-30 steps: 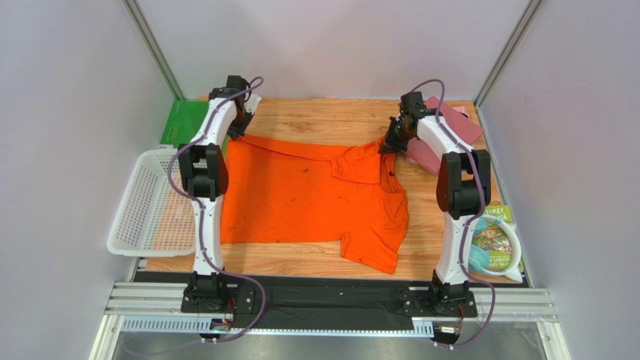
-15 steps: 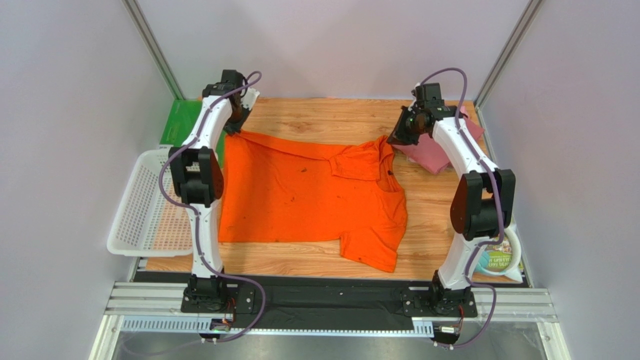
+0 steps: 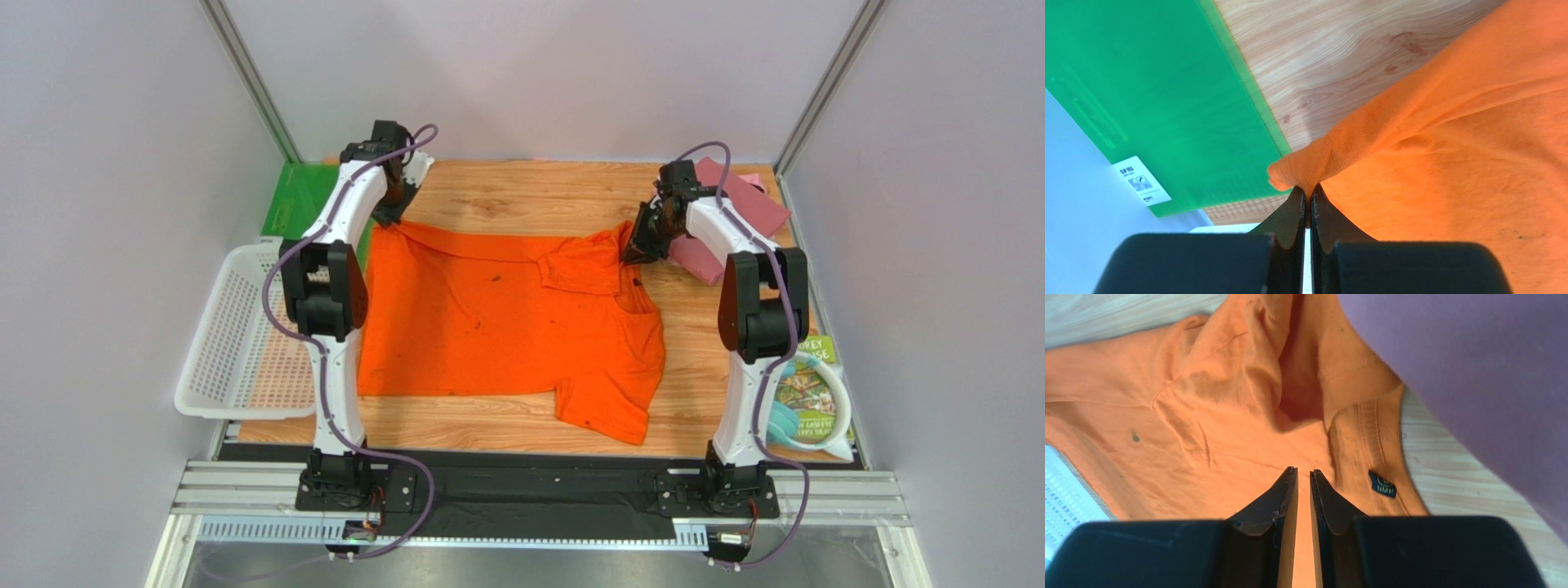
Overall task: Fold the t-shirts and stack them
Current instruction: Flatten the tshirt out
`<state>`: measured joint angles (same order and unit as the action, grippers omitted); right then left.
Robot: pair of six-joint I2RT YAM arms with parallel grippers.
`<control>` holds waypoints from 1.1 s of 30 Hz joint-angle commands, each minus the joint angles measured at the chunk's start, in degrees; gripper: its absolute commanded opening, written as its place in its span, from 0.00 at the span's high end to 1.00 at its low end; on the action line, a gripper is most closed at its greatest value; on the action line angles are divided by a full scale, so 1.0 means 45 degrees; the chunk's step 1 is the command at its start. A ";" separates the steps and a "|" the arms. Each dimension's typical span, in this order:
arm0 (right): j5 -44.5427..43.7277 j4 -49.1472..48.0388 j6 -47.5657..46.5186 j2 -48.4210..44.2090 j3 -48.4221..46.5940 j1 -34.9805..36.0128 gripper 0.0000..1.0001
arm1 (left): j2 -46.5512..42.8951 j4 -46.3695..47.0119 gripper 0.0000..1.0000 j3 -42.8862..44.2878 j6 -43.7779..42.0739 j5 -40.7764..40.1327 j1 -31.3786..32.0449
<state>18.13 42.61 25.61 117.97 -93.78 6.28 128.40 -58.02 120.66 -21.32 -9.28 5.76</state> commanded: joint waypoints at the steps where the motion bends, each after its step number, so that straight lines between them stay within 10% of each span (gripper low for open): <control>1: 0.0404 -0.0211 -0.0123 0.0384 -0.1113 0.0010 0.82 | -0.0233 0.0256 1.00 0.0198 -0.0398 -0.0047 0.0146; 13: 0.0561 -0.0309 -0.0026 0.0952 -0.1484 -0.0009 0.86 | 0.0432 0.0354 0.46 0.0159 -0.0536 -0.0438 0.0146; 33: 0.0639 -0.0484 0.0052 0.1089 -0.1446 0.0127 0.89 | 0.2716 -0.0329 0.49 0.3107 0.0030 -0.0752 -0.0107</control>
<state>20.08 42.33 25.65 122.65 -98.37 6.63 139.02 -57.69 130.04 -23.20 -12.62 6.15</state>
